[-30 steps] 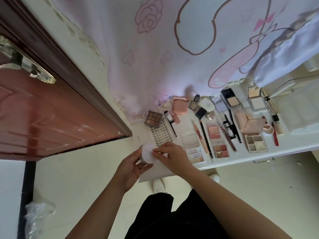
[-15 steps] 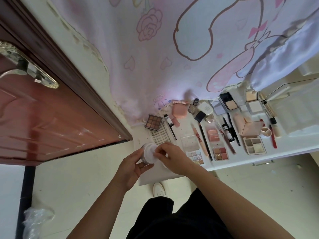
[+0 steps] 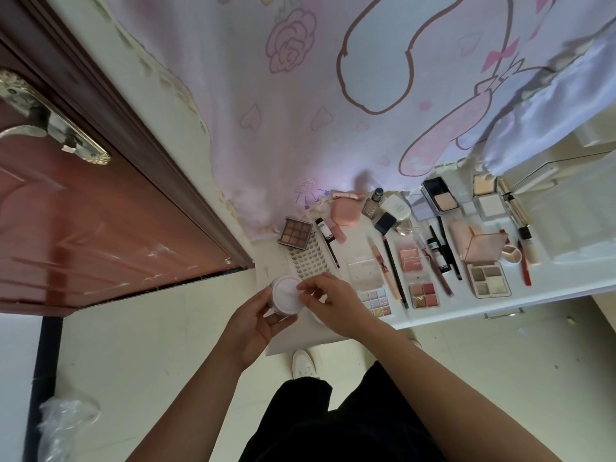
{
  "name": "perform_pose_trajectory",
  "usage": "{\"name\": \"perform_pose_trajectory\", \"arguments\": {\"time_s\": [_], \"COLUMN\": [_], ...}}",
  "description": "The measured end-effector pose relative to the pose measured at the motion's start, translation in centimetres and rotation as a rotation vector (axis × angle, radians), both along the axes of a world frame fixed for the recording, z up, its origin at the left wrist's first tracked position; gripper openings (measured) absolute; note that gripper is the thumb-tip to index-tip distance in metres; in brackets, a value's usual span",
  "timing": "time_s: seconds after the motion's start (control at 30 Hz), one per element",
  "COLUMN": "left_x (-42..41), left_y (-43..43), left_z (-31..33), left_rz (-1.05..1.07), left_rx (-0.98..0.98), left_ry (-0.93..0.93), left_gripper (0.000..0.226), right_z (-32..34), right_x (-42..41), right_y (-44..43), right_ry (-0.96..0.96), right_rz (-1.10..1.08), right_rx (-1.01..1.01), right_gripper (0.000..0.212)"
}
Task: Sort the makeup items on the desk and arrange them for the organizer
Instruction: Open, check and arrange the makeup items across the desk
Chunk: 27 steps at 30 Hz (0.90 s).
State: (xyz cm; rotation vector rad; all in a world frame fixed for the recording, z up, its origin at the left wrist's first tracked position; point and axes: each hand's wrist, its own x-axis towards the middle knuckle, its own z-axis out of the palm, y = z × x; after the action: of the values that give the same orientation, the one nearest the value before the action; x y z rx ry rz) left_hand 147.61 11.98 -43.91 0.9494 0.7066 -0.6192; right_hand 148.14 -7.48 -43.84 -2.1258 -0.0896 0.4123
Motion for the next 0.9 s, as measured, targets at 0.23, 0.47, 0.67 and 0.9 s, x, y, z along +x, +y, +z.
{"name": "perform_pose_trajectory", "arguments": {"time_s": [0.23, 0.47, 0.67, 0.9], "left_x": [-0.7, -1.2, -0.5, 1.0], "left_y": [0.6, -0.5, -1.8, -2.4], "left_z": [-2.5, -4.9, -4.8, -5.1], "left_rz": [0.150, 0.147, 0.079, -0.166], "left_rx": [-0.020, 0.053, 0.198, 0.573], "left_ry": [0.170, 0.279, 0.203, 0.172], "left_gripper": [0.031, 0.027, 0.025, 0.038], "right_z": [-2.2, -4.9, -5.4, -5.2], "right_x": [-1.4, -2.5, -2.2, -1.8], "right_y": [-2.6, -2.1, -1.8, -2.0], "right_ry": [0.196, 0.191, 0.157, 0.192], "right_rz": [-0.045, 0.060, 0.011, 0.042], "right_rx": [-0.318, -0.513, -0.542, -0.561], "right_gripper": [0.067, 0.085, 0.072, 0.076]}}
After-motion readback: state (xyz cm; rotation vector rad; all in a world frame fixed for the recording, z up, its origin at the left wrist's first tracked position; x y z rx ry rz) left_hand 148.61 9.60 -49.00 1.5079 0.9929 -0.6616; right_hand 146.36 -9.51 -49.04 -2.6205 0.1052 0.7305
